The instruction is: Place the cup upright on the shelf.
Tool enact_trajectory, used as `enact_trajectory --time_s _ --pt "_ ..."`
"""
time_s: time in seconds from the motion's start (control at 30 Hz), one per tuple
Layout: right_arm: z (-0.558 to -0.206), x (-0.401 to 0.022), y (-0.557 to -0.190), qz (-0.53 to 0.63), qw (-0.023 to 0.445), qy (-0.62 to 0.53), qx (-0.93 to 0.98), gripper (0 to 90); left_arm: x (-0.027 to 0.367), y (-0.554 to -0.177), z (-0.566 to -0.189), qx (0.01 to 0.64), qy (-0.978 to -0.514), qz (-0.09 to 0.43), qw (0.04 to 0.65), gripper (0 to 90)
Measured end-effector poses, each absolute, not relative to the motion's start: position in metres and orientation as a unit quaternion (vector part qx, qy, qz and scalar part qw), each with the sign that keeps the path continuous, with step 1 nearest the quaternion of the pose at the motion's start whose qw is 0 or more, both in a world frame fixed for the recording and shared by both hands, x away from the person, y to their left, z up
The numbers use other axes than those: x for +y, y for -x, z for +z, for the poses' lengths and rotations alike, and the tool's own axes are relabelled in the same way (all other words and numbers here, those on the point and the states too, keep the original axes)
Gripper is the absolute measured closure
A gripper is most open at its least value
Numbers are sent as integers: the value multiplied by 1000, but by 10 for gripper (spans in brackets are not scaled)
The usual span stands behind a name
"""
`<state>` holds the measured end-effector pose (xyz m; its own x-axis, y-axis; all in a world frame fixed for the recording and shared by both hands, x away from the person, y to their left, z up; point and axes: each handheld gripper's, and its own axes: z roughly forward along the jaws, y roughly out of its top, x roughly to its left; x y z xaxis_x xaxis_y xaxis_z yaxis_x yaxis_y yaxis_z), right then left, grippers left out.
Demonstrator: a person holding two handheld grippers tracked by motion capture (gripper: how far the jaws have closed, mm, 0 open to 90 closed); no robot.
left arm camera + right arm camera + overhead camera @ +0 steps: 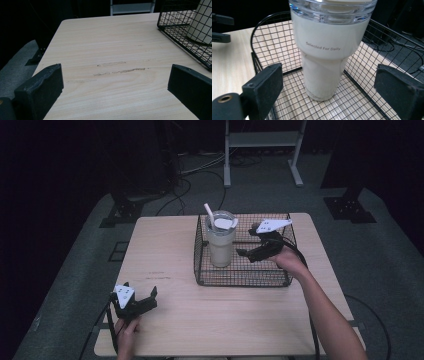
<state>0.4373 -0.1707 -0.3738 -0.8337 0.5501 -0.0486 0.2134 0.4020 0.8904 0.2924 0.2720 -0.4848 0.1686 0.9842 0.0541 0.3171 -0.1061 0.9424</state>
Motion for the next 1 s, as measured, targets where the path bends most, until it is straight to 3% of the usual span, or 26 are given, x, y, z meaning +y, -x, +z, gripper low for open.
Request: enact_trajectory --time_s 1.0 --pt "-371 -191 -391 505 164 -221 818 79 271 -292 -485 511 -636 391 426 0"
